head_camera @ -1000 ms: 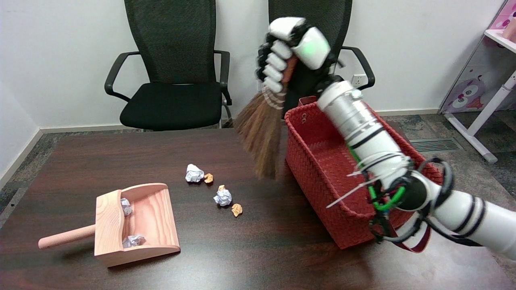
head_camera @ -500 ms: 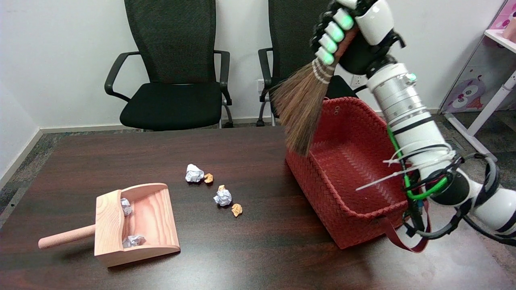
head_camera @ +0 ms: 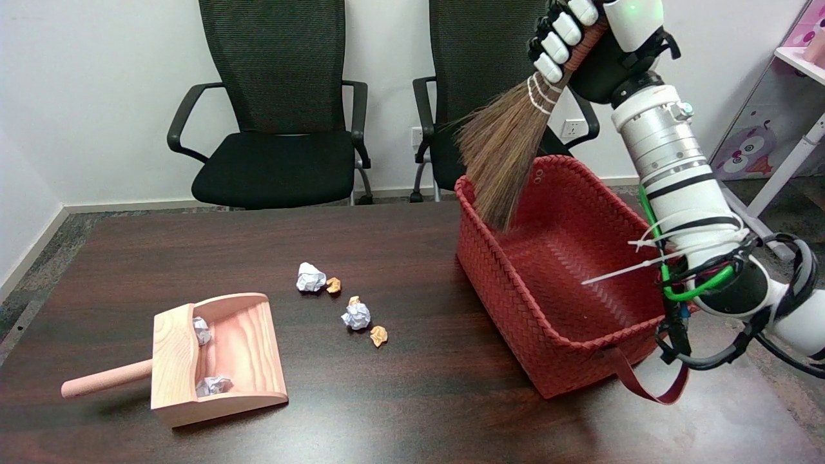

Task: Sweep the paper ball into the dustpan.

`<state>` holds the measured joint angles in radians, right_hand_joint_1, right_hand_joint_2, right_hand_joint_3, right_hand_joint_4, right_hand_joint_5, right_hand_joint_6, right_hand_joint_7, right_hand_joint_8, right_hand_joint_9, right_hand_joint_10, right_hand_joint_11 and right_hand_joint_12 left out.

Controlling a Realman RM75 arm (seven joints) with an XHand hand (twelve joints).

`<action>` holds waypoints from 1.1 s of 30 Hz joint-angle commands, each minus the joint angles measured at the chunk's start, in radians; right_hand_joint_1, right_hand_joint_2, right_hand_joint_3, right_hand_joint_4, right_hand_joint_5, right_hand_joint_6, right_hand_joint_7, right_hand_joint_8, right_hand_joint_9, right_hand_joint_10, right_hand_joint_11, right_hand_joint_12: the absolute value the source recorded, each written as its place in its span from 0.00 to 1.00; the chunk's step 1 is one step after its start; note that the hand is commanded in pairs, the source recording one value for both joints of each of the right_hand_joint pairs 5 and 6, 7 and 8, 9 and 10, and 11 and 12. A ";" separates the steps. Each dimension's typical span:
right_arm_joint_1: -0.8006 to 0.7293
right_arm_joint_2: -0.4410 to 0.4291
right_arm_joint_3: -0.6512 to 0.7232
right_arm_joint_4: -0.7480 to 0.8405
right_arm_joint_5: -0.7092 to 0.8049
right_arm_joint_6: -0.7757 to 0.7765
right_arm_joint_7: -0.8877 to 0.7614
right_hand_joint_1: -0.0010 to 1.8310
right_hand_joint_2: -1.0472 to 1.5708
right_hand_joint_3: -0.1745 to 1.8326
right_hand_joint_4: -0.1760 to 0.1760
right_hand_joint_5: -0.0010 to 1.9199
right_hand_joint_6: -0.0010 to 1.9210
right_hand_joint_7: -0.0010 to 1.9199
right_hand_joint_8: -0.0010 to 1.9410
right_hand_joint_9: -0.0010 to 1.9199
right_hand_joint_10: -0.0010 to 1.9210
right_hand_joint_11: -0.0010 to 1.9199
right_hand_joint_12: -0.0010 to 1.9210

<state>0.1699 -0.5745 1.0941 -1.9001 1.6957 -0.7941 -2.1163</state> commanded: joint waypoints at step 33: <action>0.079 -0.439 -0.321 0.077 -0.212 0.329 -0.444 0.35 0.95 0.75 0.70 1.00 1.00 1.00 0.99 1.00 1.00 1.00 1.00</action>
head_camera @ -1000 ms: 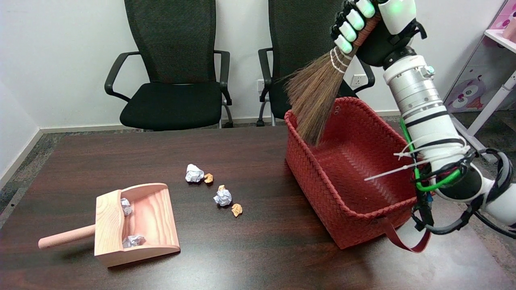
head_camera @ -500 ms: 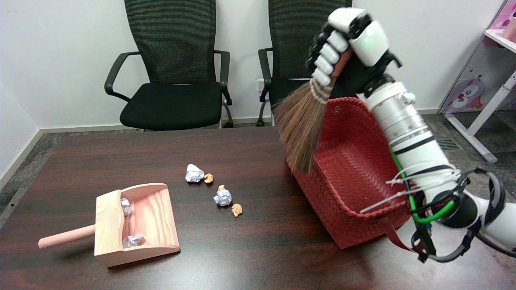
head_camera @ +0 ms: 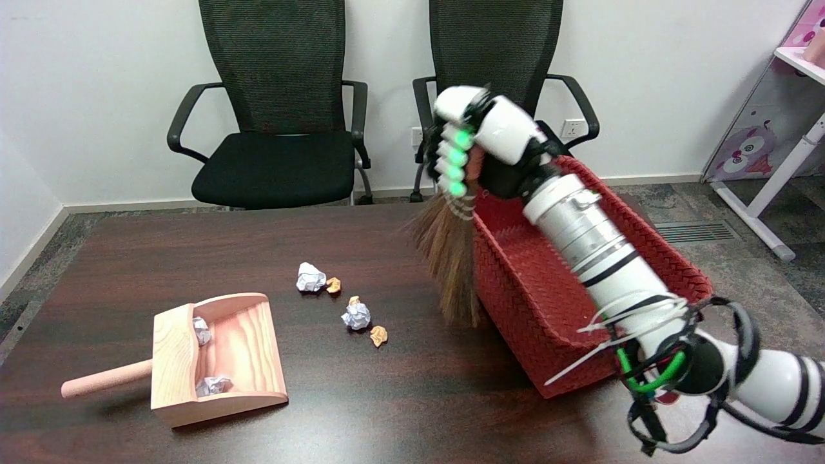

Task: Sweep the paper ball into the dustpan.

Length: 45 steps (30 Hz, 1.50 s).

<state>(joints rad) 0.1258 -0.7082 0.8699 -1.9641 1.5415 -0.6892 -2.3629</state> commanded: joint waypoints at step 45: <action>0.176 -0.816 0.144 0.679 -0.877 0.382 -0.199 0.36 1.00 0.77 0.74 1.00 1.00 1.00 0.99 1.00 1.00 1.00 1.00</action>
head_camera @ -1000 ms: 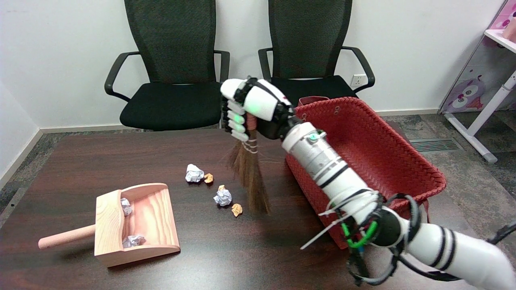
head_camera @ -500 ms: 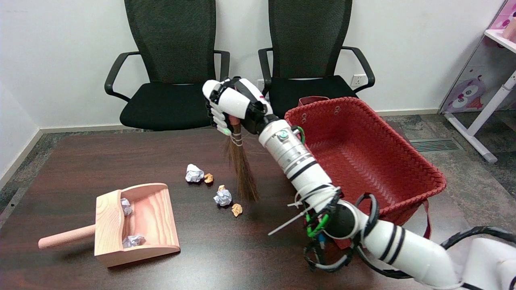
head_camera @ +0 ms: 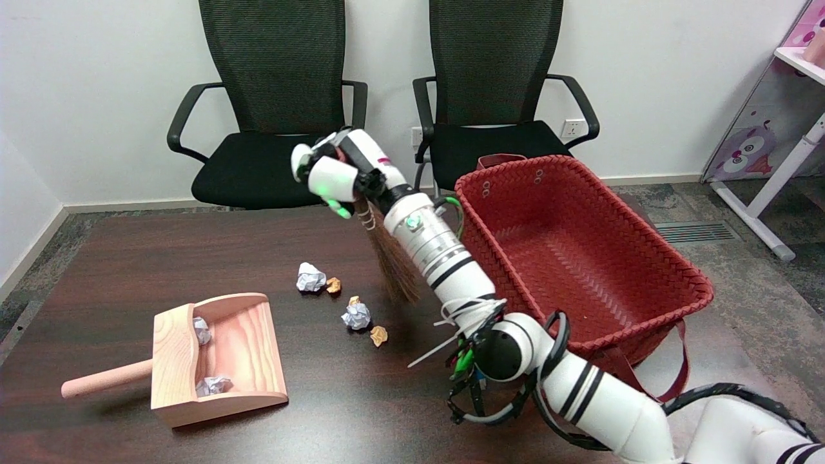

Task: Sweep the paper ball into the dustpan.

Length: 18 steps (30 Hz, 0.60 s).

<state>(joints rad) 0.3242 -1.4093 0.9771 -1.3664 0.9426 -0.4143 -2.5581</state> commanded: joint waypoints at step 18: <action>-0.007 -0.120 -0.088 0.166 -0.267 0.090 -0.002 0.37 0.95 0.84 0.70 1.00 1.00 1.00 0.99 1.00 1.00 1.00 1.00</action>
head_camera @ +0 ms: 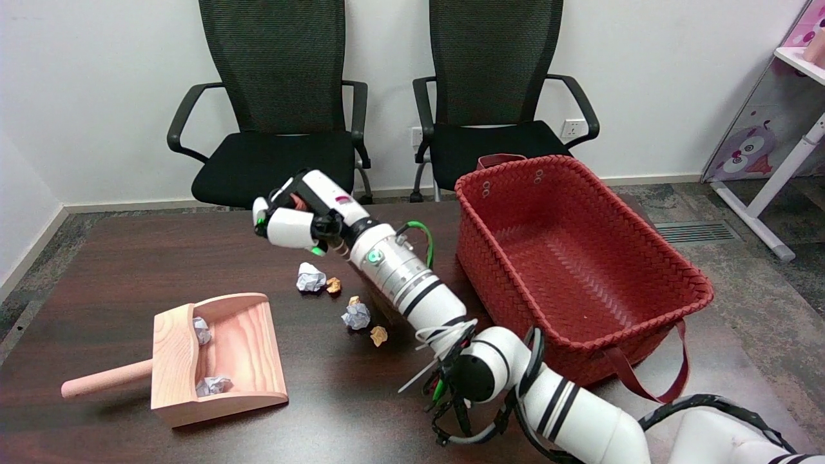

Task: Sweep the paper ball into the dustpan.

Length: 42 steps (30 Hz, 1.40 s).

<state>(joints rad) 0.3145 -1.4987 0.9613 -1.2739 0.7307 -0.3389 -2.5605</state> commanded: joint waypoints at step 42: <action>0.122 0.015 -0.269 0.181 0.279 -0.332 0.519 0.41 0.63 0.84 0.54 1.00 1.00 1.00 0.99 1.00 1.00 1.00 1.00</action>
<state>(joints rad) 0.3657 -1.5252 0.7662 -1.1420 0.9740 -0.4269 -2.2522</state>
